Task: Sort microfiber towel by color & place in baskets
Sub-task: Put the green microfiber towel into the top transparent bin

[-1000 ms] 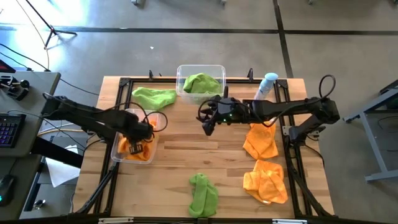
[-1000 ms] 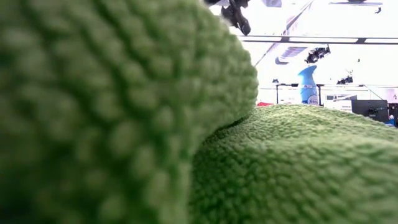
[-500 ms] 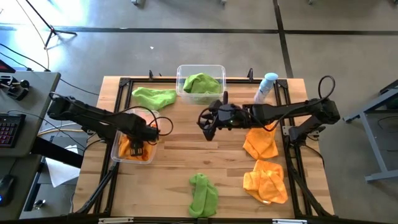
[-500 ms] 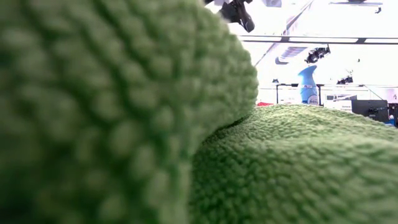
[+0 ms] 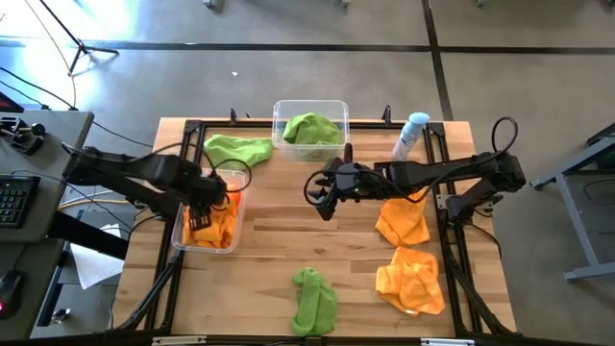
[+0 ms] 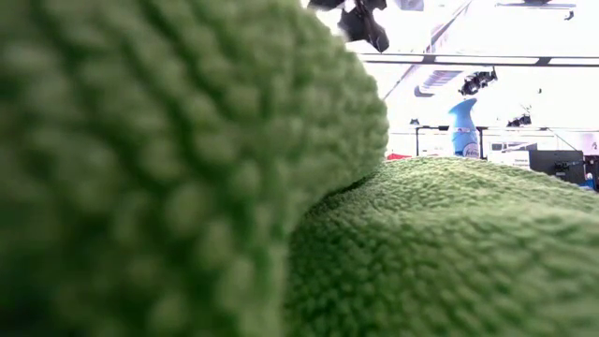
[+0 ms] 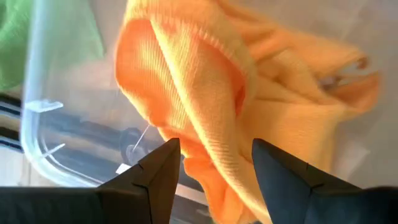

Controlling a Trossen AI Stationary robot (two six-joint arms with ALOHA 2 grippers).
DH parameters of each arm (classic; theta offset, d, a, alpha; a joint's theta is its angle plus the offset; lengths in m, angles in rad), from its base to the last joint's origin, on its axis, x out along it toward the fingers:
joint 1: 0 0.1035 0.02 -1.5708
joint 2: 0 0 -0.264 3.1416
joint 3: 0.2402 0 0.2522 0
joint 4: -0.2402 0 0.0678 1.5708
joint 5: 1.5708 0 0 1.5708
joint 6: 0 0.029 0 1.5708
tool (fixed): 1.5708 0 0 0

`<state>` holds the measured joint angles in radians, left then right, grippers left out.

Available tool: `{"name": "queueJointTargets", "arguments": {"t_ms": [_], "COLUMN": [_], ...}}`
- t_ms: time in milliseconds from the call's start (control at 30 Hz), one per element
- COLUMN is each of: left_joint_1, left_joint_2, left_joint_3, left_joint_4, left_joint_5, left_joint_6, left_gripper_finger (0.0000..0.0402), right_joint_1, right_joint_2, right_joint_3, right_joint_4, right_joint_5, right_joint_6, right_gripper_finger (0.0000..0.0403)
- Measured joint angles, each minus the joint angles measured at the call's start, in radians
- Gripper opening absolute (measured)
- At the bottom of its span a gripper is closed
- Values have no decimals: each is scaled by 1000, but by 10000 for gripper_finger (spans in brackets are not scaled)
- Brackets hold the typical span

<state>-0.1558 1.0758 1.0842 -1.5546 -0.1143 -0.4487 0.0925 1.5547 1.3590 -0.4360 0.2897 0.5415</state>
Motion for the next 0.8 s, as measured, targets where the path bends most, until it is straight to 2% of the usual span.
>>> {"name": "queueJointTargets", "arguments": {"t_ms": [167, 267, 367, 500, 567, 700, 800], "left_joint_1": [0, 0, 0, 1, 10, 52, 103], "left_joint_2": [-37, -55, -76, -107, -114, -114, -103], "left_joint_3": [61, 86, 97, 97, 97, 90, 90], "left_joint_4": [-1, 1, 24, 101, 152, 220, 266], "left_joint_5": [-3, -32, -81, -121, -136, -182, -191], "left_joint_6": [-49, -84, -117, -118, -117, -117, -122], "left_gripper_finger": [186, 186, 186, 175, 154, 78, 15], "right_joint_1": [5, 15, 30, 51, 60, 68, 76], "right_joint_2": [0, 0, 4, 10, 11, 11, 10], "right_joint_3": [0, 0, 0, -9, -46, -170, -272], "right_joint_4": [-115, -216, -302, -365, -363, -280, -182], "right_joint_5": [-1, -2, -2, -4, -12, -63, -134], "right_joint_6": [10, 16, -8, -56, -75, -42, -18], "right_gripper_finger": [187, 170, 125, 34, 9, 27, 23]}}
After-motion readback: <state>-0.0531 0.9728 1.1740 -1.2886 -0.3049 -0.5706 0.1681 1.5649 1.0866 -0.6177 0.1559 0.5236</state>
